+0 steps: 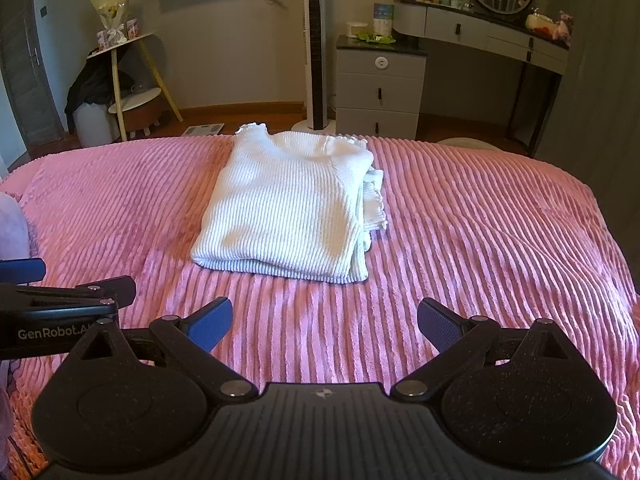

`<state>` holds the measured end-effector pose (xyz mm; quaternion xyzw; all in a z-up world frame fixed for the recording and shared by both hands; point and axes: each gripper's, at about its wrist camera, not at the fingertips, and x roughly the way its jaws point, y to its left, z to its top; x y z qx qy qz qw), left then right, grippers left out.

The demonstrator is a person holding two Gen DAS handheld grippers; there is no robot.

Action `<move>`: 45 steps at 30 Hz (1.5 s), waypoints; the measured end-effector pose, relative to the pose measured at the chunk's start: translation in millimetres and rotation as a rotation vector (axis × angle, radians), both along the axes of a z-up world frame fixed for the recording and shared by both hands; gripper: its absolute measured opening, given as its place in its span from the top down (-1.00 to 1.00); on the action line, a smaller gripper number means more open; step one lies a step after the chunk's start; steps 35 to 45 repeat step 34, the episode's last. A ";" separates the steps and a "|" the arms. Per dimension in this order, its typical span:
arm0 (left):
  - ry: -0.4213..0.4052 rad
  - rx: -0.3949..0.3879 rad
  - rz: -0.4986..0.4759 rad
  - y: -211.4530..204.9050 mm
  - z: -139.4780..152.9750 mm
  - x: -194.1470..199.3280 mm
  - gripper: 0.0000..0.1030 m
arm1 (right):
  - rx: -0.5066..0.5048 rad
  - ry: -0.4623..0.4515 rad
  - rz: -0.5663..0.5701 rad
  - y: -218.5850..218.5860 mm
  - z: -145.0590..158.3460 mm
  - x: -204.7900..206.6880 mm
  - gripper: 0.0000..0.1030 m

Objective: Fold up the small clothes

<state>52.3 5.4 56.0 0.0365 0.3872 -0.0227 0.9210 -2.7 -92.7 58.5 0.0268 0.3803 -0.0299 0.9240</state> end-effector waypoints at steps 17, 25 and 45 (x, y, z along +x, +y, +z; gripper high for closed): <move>-0.031 -0.029 0.007 4.0 2.4 -1.2 -1.00 | 0.008 -0.003 -0.007 -2.2 0.2 -1.1 -0.92; -0.030 0.000 -0.004 0.2 0.3 -2.6 -1.00 | -0.001 -0.001 0.000 -0.9 0.8 -0.8 -0.92; -0.021 0.004 -0.011 -0.4 -2.1 -3.3 -1.00 | -0.009 0.000 0.000 -2.0 1.4 -0.8 -0.92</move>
